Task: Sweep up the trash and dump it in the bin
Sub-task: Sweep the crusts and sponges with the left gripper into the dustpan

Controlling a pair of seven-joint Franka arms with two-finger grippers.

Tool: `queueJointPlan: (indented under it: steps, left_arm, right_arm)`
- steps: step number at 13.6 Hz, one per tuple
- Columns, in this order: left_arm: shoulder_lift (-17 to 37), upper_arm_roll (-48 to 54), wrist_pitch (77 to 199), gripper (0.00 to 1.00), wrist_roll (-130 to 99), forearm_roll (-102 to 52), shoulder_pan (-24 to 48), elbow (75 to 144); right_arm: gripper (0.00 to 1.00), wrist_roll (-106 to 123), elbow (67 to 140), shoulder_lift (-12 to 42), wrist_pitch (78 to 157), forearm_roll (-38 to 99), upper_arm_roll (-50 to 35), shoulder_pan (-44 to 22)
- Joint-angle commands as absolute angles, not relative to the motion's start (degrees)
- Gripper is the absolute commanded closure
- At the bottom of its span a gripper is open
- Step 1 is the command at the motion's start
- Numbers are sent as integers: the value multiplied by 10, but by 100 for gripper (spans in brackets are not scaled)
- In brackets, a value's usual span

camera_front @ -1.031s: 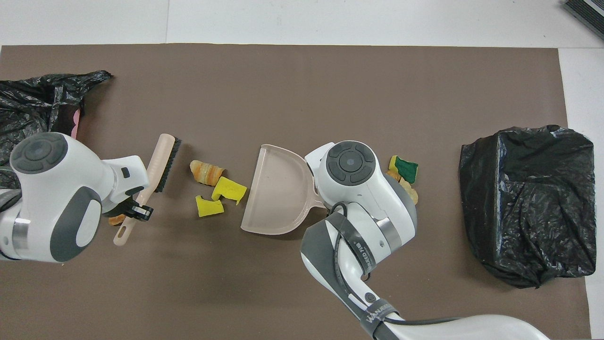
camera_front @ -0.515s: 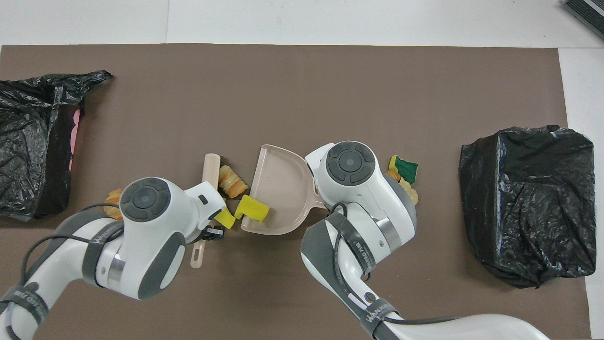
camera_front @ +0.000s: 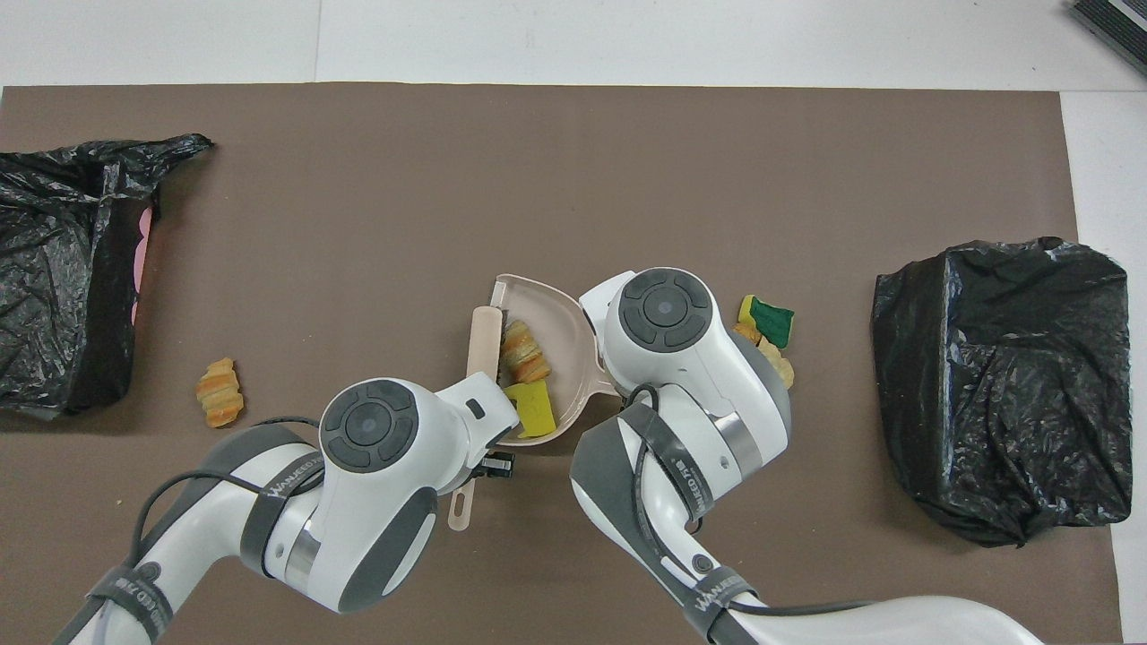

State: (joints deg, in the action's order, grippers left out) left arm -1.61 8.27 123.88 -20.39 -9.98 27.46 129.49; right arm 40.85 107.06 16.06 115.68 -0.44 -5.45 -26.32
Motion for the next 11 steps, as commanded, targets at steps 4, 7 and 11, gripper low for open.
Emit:
queueJointPlan:
  steps: [4, 7, 11]
  left_arm:
    - [-25, 72, 1067, 100, -292, -36, 185, 1197]
    - [-44, 72, 984, 100, -332, 55, 140, 1211]
    - [-72, 72, 946, 100, -375, 119, 77, 1259]
  right_arm:
    - [100, 395, 1079, 157, 1172, -18, -56, -264]
    - [100, 445, 1079, 159, 1185, -27, -56, -260]
    - [100, 475, 1080, 160, 1191, -46, -56, -258]
